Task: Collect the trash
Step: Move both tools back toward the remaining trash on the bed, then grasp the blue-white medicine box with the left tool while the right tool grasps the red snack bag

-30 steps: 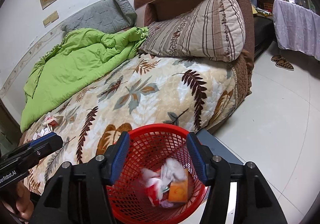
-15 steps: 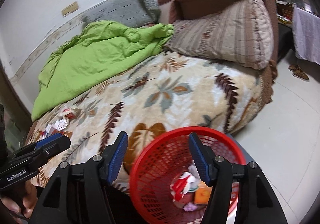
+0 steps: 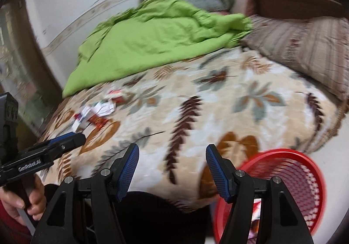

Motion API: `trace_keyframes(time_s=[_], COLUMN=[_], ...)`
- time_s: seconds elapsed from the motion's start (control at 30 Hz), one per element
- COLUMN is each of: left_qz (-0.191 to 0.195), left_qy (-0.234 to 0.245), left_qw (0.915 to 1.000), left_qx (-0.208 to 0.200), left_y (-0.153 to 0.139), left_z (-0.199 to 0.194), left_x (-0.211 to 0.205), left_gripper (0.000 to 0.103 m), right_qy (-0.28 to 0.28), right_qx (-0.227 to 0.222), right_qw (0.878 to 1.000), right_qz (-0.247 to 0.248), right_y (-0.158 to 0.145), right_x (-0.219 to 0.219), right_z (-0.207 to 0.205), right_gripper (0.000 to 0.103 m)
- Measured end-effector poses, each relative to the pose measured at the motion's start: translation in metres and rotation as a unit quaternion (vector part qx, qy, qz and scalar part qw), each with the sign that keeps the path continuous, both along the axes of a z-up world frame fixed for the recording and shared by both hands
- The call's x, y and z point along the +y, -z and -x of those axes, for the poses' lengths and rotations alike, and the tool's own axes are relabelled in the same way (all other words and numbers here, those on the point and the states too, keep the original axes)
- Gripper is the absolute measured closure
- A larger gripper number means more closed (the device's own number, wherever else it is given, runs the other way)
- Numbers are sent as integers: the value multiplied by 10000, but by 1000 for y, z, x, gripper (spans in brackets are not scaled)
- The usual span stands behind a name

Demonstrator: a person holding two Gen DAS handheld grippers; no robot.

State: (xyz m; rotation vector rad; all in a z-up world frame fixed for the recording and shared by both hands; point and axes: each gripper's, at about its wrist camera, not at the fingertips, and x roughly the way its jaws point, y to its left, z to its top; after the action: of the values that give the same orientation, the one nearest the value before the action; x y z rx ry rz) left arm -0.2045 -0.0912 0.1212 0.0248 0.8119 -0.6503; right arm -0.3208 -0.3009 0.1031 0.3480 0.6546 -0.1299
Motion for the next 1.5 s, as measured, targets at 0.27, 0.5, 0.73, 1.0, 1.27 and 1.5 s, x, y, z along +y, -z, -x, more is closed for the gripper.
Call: trace_keyframes(time_s=[0.27, 0.5, 0.73, 1.0, 1.27, 1.5], left_qz=[-90, 3, 99, 57, -319, -615], left_qy=[-1132, -1974, -2157, -2183, -1777, -1408], left_qw=[9935, 9800, 9753, 9744, 9826, 9872], left_qx=[12, 235, 472, 542, 436, 433], left_y=[18, 41, 58, 57, 53, 59], left_z=[-48, -91, -108, -121, -146, -182], left_x=[79, 138, 167, 177, 171, 151], left_gripper=[44, 44, 44, 41, 41, 41], right_qy=[-936, -1689, -2491, -2735, -2710, -2413], right_qx=[252, 458, 895, 1192, 1304, 1072], right_qw=[9953, 9846, 9638, 9507, 9487, 9644], right_qz=[-56, 57, 318, 847, 978, 153], right_y=[2, 12, 37, 64, 87, 72], right_x=[51, 103, 153, 194, 204, 169], right_z=[-61, -127, -223, -306, -324, -289], right_gripper=[34, 33, 33, 33, 60, 70])
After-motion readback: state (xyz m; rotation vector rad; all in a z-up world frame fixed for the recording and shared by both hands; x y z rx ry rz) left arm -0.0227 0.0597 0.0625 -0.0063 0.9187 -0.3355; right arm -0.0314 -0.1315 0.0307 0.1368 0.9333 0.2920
